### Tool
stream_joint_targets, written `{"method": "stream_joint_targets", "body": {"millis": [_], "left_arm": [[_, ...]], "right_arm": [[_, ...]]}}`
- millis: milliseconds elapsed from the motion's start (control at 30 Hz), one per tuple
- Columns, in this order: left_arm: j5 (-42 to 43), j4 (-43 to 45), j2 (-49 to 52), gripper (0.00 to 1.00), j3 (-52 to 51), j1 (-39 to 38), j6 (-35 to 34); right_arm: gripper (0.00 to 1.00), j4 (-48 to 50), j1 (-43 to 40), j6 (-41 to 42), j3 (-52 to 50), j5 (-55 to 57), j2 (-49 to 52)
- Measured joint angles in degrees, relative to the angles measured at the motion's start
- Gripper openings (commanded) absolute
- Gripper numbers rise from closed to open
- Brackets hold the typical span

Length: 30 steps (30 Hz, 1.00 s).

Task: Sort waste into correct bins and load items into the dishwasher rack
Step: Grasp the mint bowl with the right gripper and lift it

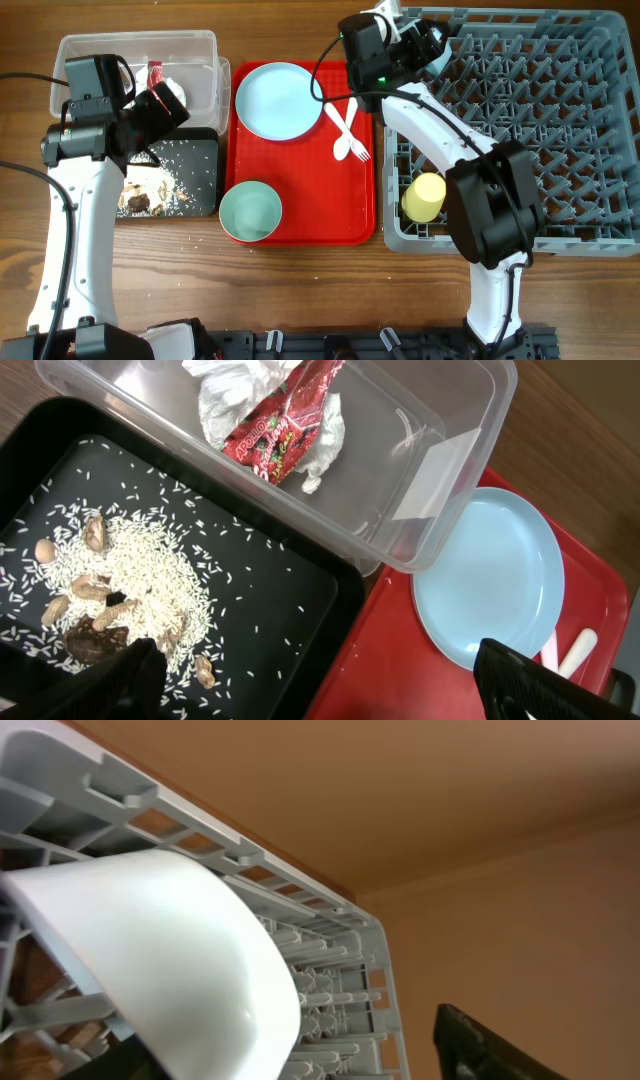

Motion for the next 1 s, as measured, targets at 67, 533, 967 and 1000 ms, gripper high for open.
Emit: {"method": "stream_joint_targets", "body": {"millis": [67, 533, 967, 1000], "left_arm": [[0.0, 0.0, 0.0, 1.0, 0.0, 0.0, -0.02], [0.0, 0.0, 0.0, 1.0, 0.0, 0.0, 0.0], [0.0, 0.0, 0.0, 1.0, 0.0, 0.0, -0.02], [0.0, 0.0, 0.0, 1.0, 0.0, 0.0, 0.0]], "right_arm": [[0.83, 0.31, 0.74, -1.01, 0.0, -1.2, 0.0], [0.9, -7.34, 4.7, 7.91, -0.07, -18.45, -6.29], [0.67, -31.01, 13.55, 37.31, -0.7, -87.82, -12.35], [0.64, -30.77, 13.68, 39.98, -1.62, -89.2, -12.04]]}}
